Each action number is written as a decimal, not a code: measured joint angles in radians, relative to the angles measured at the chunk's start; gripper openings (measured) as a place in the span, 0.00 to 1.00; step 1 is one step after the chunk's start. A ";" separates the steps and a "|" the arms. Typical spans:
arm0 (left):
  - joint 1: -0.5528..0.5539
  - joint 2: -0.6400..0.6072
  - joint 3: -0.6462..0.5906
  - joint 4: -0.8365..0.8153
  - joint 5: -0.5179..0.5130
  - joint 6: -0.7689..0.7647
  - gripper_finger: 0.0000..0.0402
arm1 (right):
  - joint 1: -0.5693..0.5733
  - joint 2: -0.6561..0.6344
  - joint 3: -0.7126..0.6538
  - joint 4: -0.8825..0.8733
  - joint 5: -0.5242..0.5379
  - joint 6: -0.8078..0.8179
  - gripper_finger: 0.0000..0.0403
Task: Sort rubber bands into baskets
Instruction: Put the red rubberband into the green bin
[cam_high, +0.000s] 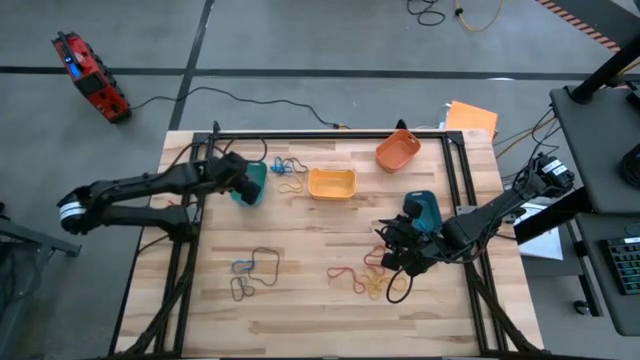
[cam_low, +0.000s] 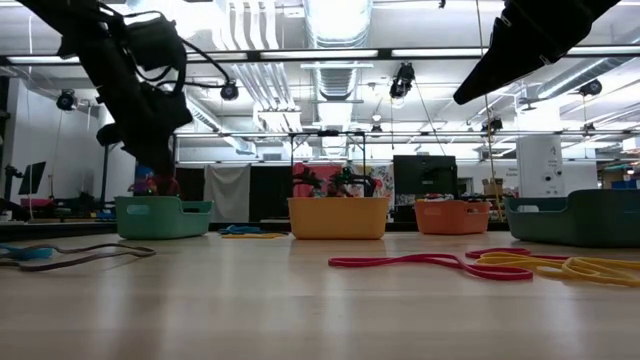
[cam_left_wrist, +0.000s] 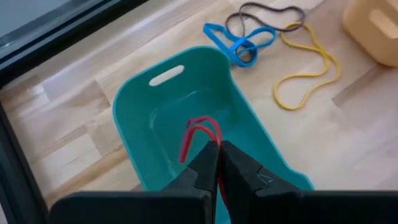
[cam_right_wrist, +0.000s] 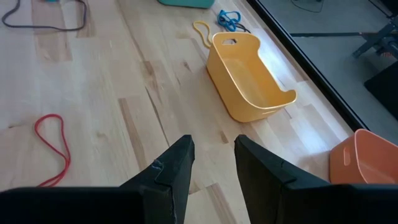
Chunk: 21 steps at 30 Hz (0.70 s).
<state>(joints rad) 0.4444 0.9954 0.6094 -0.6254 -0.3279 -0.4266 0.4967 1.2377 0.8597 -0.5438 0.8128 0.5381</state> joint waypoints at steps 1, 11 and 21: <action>0.006 0.007 0.000 0.001 0.000 0.005 0.00 | 0.000 0.000 0.000 0.000 0.000 0.000 0.28; 0.103 0.080 0.001 0.065 0.084 0.087 0.00 | 0.000 0.000 0.000 0.003 0.000 0.001 0.28; 0.129 0.127 0.001 0.087 0.072 0.120 0.00 | 0.000 0.000 0.000 0.003 0.000 0.002 0.28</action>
<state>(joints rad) 0.5735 1.1227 0.6106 -0.5380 -0.2558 -0.3068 0.4967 1.2377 0.8597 -0.5407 0.8127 0.5400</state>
